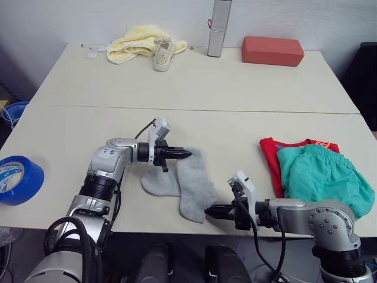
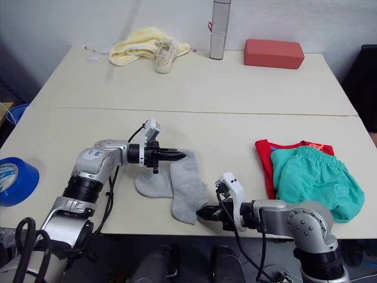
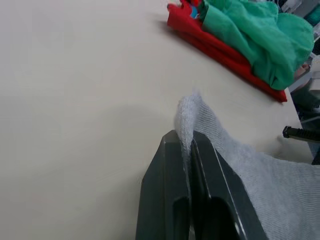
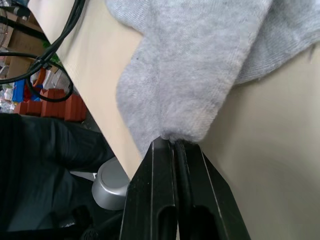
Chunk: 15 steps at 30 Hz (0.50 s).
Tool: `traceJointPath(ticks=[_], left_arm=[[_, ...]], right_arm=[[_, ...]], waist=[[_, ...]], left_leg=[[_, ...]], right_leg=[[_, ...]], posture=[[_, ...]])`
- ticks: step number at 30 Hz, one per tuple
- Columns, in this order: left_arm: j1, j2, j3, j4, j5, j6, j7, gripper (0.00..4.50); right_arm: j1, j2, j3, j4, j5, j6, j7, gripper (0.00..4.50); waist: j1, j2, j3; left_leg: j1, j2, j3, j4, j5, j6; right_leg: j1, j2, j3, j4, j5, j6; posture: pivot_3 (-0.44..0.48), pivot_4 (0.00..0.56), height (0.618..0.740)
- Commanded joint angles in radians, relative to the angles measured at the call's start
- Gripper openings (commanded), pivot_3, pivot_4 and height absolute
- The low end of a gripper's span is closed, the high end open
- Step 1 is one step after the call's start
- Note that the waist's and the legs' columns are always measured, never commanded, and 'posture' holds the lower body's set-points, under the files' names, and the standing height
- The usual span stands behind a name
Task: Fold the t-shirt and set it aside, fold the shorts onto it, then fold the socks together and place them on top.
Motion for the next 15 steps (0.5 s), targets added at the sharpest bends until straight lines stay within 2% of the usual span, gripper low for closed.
traceJointPath(ticks=[1, 10, 15], left_arm=[[0.028, 0.021, 0.059, -0.113, -0.056, 0.057, 0.029, 0.01], [0.142, 0.055, 0.187, -0.347, -0.166, 0.242, 0.172, 0.01], [0.236, 0.051, 0.339, -0.516, -0.253, 0.389, 0.325, 0.01]], right_arm=[[-0.027, -0.047, -0.056, 0.004, 0.054, -0.008, 0.057, 0.00], [-0.137, -0.108, -0.090, 0.103, 0.082, -0.007, 0.127, 0.00], [-0.226, -0.110, -0.067, 0.182, 0.062, 0.000, 0.158, 0.00]], waist=[[0.000, 0.000, 0.000], [0.001, 0.000, 0.000], [-0.003, 0.000, 0.000]], left_leg=[[0.000, 0.000, 0.000, 0.000, 0.000, 0.000], [0.000, 0.000, -0.001, 0.000, 0.000, 0.000], [0.000, 0.000, 0.000, 0.000, 0.000, 0.000]], right_leg=[[0.000, 0.000, 0.000, 0.000, 0.000, 0.000], [0.000, 0.000, 0.000, 0.000, 0.000, 0.000], [0.000, 0.000, 0.000, 0.000, 0.000, 0.000]], posture=[[0.000, 0.150, 0.740], [0.000, 0.150, 0.740], [0.000, 0.150, 0.740]])
